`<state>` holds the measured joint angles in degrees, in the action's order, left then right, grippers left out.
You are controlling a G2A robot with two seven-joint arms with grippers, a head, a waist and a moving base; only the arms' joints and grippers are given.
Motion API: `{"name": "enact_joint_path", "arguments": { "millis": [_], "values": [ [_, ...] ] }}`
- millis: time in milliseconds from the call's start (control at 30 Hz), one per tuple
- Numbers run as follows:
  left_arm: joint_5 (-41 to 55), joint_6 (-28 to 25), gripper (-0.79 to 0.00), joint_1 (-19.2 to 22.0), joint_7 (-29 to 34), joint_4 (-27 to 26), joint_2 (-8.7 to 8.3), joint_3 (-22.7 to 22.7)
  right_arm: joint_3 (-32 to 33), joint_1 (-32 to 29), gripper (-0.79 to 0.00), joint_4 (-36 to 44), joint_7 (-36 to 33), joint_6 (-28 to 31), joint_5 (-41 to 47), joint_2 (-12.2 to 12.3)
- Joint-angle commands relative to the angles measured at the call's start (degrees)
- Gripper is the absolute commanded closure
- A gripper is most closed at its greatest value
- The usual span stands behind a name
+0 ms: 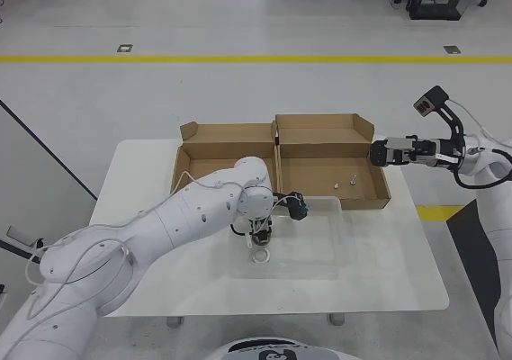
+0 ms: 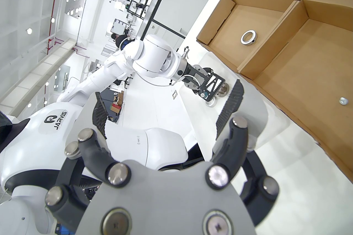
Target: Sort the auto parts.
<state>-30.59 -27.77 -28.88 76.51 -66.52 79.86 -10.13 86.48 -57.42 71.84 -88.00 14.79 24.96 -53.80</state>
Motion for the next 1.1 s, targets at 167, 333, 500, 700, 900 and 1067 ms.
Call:
{"name": "enact_joint_path", "arguments": {
  "millis": [167, 333, 500, 700, 900, 1067],
  "values": [
    [0.35, -0.03, -0.382, 0.01, -0.03, 0.51, 0.13, 0.39, 0.0, 0.0, -0.785, 0.0, 0.0, 0.0, 0.02, 0.0],
    [0.23, 0.08, -0.385, -0.2, 0.08, 0.71, 0.14, 0.3, 0.0, 0.0, -0.785, 0.0, 0.0, 0.0, 0.02, 0.0],
    [0.01, 0.12, -0.388, -0.44, 0.04, 0.98, 0.22, 0.02, 0.0, 0.0, -0.785, 0.0, 0.0, 0.0, 0.02, 0.0],
    [-0.56, -0.03, -0.388, -0.81, -0.03, 1.57, 0.5, -0.18, 0.0, 0.0, -0.785, 0.0, 0.0, 0.0, 0.02, 0.0],
    [-0.8, -0.3, -0.391, -0.89, -0.31, 2.44, 0.99, -0.24, 0.0, 0.0, -0.785, 0.0, 0.0, 0.0, 0.02, 0.0],
    [-0.68, -0.5, -0.388, -0.63, -0.5, 3.35, 1.4, -0.28, 0.0, 0.0, -0.785, 0.0, 0.0, 0.0, 0.02, 0.0]
  ]
}}
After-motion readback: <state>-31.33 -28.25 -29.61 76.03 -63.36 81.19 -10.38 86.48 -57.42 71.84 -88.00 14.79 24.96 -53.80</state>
